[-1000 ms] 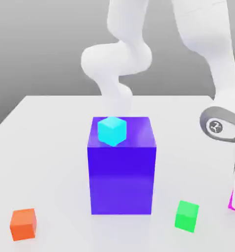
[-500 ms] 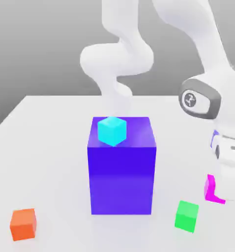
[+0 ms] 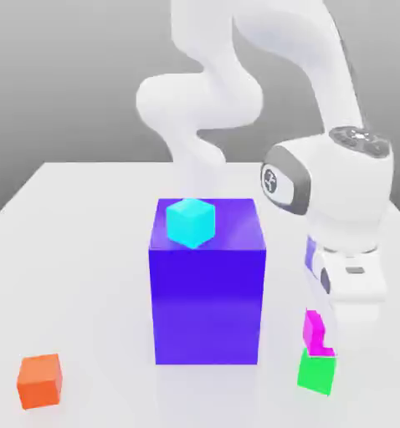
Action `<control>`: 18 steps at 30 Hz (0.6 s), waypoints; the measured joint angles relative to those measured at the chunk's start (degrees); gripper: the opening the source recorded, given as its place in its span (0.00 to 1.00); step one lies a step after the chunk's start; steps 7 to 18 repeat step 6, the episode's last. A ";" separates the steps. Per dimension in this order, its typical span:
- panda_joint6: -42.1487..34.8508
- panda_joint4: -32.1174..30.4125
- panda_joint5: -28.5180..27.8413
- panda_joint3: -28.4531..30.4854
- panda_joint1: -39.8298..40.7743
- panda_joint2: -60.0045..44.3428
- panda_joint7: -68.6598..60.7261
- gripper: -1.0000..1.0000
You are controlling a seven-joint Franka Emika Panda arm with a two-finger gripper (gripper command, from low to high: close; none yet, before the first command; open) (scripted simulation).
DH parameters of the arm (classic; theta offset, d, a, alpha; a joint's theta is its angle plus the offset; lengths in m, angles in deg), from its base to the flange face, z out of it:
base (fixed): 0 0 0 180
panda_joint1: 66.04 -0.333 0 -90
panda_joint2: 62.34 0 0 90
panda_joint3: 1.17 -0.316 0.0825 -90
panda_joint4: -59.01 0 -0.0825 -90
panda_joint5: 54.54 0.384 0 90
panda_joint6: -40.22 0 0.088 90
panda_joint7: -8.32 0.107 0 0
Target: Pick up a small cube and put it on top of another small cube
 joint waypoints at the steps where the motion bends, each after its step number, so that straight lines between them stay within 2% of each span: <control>1: 0.00 0.00 0.00 0.00 0.00 0.00 0.00 1.00; 18: 0.03 -0.01 -0.06 -0.21 0.20 0.06 0.04 1.00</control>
